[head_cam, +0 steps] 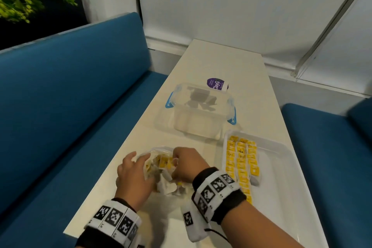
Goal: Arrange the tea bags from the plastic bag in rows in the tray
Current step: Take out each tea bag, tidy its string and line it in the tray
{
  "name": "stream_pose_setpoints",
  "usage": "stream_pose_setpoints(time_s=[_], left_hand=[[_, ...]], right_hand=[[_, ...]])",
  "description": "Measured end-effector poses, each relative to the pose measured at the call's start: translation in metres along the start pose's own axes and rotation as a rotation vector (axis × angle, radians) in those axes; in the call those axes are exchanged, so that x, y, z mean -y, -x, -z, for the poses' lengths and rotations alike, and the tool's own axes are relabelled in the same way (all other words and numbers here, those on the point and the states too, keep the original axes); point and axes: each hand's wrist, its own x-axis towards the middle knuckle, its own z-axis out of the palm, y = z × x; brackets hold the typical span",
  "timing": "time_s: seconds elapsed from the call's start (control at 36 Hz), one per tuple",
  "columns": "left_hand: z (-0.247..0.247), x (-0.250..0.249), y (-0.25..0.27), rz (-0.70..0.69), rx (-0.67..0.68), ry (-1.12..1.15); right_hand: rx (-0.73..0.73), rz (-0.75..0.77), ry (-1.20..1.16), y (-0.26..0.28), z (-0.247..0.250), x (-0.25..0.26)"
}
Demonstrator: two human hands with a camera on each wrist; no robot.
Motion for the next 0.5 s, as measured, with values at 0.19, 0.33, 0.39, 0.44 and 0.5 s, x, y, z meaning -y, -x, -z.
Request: stream_pose_setpoints(time_s=[0.19,0.33,0.39,0.44,0.5], left_hand=[[0.011,-0.043,0.006,-0.282,-0.211,0.423],[0.002,-0.08,0.003,-0.121,0.116,0.868],[-0.004,-0.097,0.002,-0.016,0.308,1.039],[-0.011,-0.115,0.005,0.089,0.476,1.219],[-0.021,-0.13,0.009,0.191,0.614,1.322]], right_hand=[[-0.042,0.049,-0.43,0.021,0.05,-0.004],[-0.076,0.167,-0.584,0.044,0.083,-0.013],[-0.092,0.203,-0.599,0.052,0.094,-0.02],[-0.107,0.222,-0.612,0.058,0.103,-0.028],[-0.126,0.224,-0.617,0.063,0.108,-0.039]])
